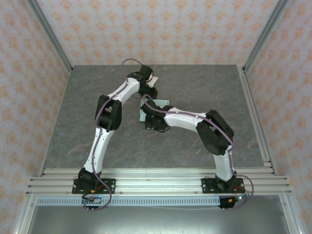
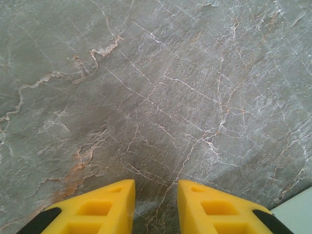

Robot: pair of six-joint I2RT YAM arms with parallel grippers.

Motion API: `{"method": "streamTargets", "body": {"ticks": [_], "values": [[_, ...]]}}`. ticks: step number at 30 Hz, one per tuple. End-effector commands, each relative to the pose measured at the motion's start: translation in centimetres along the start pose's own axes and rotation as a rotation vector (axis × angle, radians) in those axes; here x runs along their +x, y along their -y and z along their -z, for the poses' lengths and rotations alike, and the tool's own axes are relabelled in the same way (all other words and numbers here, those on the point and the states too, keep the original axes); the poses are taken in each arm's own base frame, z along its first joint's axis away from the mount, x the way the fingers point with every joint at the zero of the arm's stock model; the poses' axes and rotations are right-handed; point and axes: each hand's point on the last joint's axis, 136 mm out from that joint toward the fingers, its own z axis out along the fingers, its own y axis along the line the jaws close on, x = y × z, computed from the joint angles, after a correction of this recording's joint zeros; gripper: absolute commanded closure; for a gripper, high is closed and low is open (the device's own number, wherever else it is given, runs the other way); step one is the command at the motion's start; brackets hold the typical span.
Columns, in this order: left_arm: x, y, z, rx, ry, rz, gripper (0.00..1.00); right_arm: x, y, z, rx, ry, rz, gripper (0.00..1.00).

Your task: Fold the paper box

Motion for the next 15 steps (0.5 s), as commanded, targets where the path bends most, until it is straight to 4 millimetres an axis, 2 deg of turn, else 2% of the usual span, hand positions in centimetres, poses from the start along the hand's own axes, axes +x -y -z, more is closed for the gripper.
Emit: {"method": "streamTargets", "body": {"ticks": [1,15], "values": [[2.32,0.31,-1.16,0.016,-0.09,-0.002,0.71,-0.8,0.85,-0.23,0.046,0.012,0.004,0.87],[2.74,0.4,-1.65,0.029,-0.101,0.004,0.77,-1.59,1.57,-1.14,0.06,0.002,-0.01,0.87]]}}
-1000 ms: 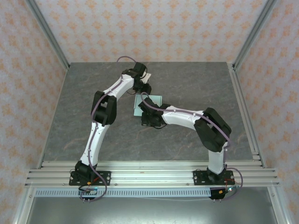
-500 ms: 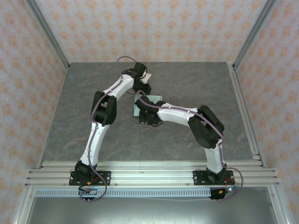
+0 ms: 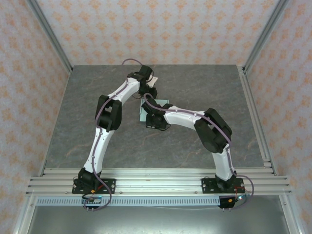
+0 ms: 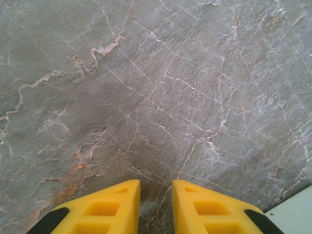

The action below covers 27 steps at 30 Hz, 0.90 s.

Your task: Fold the paper box

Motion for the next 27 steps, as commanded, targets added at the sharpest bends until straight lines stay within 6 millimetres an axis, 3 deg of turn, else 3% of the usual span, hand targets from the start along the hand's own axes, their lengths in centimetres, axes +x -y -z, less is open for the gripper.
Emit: {"method": "streamTargets", "body": {"ticks": [1,27], "values": [[2.8,0.4,-1.6,0.028,-0.101,0.003,0.77,-0.7,0.6,-0.1,0.034,0.009,0.008,0.87],[4.3,1.1,-2.7,0.056,-0.14,0.006,0.91,-3.2,1.1,-1.8,0.064,0.023,0.003,0.88]]}}
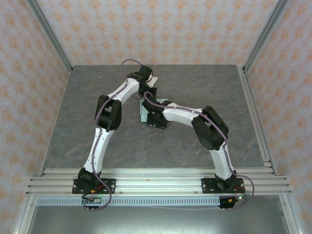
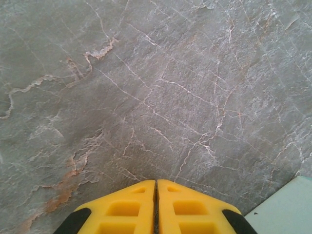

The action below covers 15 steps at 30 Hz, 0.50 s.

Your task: Fold the paper box

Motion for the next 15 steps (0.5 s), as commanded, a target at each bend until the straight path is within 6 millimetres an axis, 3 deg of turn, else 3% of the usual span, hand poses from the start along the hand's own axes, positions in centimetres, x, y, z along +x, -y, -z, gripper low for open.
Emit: {"method": "streamTargets", "body": {"ticks": [1,15], "values": [[4.5,0.8,-2.5,0.027,-0.151,0.006,0.92,-2.8,0.1,-0.9,0.016,0.078,-0.002,0.89],[5.6,0.9,-2.1,0.023,-0.168,0.036,0.99,-5.2,0.0,-0.8,-0.033,0.26,-0.109,0.98]]}}
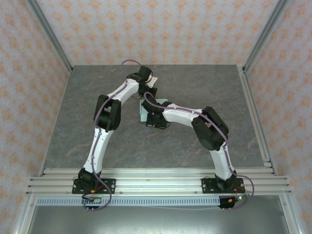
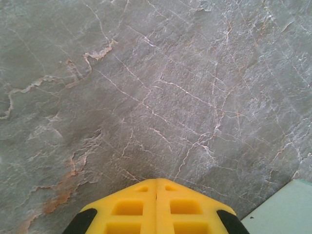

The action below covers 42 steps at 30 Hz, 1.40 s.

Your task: Fold the paper box

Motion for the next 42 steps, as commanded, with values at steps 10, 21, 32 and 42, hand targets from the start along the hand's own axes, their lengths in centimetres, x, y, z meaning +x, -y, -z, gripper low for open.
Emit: {"method": "streamTargets", "body": {"ticks": [10,21,32,42], "values": [[4.0,-1.3,-1.3,-0.019,-0.14,0.09,0.98,-1.1,0.6,-0.3,-0.024,0.106,-0.042,0.97],[2.8,-2.5,-0.8,-0.041,-0.121,0.106,0.98,2.6,2.9,0.5,0.014,0.024,0.005,0.94],[2.9,-2.5,-0.7,-0.032,-0.128,0.105,0.98,2.8,1.4,4.6,-0.096,0.119,-0.018,0.95],[2.8,-2.3,-0.6,-0.028,-0.123,0.109,0.98,-1.0,-0.5,4.6,-0.194,0.198,-0.093,0.97]]}}
